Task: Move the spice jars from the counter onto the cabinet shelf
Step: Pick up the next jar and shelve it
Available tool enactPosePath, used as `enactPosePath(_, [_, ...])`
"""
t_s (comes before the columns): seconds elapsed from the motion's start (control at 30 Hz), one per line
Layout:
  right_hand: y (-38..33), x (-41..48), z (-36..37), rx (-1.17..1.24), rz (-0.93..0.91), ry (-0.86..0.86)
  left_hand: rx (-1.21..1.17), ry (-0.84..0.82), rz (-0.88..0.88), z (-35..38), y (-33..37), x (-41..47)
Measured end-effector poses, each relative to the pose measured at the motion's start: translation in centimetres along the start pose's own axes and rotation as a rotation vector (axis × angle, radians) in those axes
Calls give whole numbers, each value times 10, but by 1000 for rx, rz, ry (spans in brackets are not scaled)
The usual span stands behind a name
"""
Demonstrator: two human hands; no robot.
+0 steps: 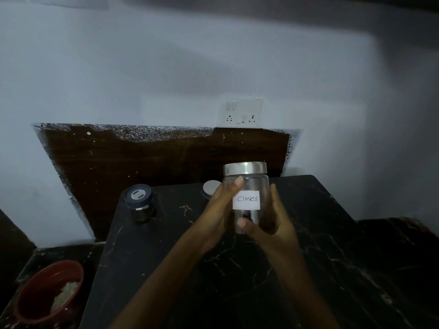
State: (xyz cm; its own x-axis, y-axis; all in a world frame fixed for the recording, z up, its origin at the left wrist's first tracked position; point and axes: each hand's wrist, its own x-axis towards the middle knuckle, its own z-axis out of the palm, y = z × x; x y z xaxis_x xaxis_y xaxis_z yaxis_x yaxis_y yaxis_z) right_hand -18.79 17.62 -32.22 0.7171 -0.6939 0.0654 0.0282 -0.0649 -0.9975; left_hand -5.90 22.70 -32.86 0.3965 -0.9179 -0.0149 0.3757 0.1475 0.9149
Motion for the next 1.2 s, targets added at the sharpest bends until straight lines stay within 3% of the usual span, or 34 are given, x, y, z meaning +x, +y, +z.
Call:
enactPosePath(0.53, [3, 1, -7, -62, -53, 5, 18, -13, -27, 3, 5, -6])
enactPosePath(0.97, [-32, 21, -26, -52, -159, 31, 122, -75, 39, 21, 38, 22])
enactPosePath(1.2, [-91, 57, -63, -16, -278, 102, 410, -205, 151, 59, 103, 61])
